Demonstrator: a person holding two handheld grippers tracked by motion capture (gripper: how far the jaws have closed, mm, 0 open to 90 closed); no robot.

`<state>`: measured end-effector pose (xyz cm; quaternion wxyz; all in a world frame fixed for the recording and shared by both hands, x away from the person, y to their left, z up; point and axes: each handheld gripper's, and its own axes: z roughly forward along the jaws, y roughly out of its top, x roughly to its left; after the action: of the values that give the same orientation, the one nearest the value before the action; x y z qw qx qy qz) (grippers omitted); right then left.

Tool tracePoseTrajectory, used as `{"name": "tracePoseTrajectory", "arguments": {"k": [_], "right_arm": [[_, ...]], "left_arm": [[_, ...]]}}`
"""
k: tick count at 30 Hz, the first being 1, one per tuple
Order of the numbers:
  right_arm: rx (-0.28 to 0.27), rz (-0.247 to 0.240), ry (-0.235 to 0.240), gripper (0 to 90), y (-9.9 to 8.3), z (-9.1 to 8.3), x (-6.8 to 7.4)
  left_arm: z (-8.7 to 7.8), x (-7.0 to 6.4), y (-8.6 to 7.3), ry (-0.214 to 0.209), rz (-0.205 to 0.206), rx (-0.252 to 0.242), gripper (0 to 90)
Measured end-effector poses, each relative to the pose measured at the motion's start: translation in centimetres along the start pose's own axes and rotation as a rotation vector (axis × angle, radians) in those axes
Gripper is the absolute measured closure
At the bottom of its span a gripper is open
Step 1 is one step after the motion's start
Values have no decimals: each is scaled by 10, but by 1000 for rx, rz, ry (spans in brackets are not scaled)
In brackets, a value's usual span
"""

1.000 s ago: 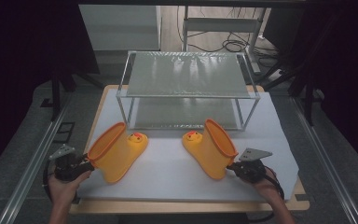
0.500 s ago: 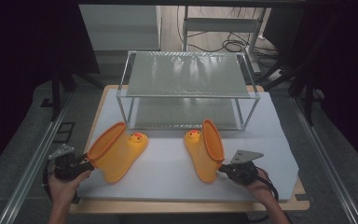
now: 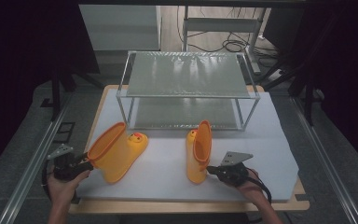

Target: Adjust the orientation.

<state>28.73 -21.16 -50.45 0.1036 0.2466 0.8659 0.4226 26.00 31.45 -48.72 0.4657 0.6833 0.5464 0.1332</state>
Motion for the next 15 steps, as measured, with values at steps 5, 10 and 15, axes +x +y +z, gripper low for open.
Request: {"name": "tracePoseTrajectory", "arguments": {"k": [5,10,15], "right_arm": [[-9,-15,21,898,8,12,9],[-16,-23,29,898,15,23,15],[-19,-33,21,898,21,32,21]], "left_arm": [[1,0,0,-2,2,4,466],[0,0,0,1,-1,2,467],[2,0,-1,1,-2,6,466]]}}
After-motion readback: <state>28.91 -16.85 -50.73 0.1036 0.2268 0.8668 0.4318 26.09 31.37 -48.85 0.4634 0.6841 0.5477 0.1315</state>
